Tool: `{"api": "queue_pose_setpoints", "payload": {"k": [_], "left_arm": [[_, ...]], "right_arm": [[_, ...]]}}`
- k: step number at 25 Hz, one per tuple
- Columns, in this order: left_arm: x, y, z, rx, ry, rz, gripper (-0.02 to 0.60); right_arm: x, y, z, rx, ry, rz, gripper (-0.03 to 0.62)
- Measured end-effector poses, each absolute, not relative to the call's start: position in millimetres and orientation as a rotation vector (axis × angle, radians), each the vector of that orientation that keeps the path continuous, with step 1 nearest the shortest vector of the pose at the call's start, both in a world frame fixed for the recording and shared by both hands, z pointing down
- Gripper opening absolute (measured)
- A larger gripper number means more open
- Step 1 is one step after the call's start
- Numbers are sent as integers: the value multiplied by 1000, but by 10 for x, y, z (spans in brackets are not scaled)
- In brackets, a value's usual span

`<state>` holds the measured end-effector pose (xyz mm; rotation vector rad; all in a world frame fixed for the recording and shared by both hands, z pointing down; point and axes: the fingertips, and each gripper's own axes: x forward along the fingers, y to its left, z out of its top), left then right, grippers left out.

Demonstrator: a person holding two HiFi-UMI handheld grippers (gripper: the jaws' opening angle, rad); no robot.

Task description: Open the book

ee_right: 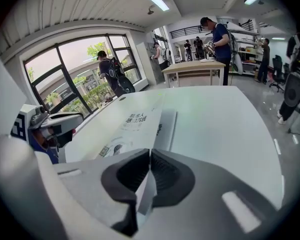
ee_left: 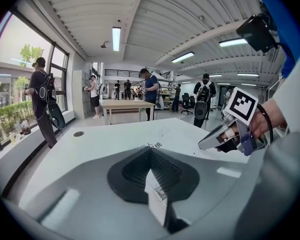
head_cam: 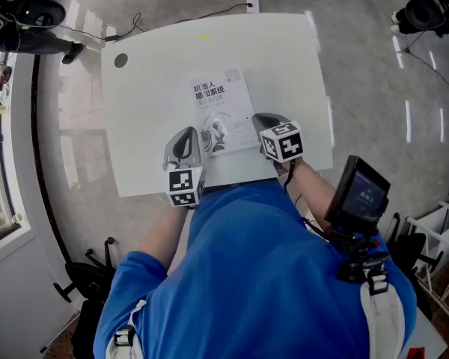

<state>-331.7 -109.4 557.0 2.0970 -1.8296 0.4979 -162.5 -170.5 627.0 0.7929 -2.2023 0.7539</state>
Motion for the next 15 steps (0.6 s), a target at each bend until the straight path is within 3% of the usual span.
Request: {"api": "queue_pose_setpoints", "payload": {"k": [15], "left_arm": [[-3392,-1022,5597,2073,-1846,509,2]], "right_arm": [[-1808,-1374,6297,559,-2290,1081,29]]}}
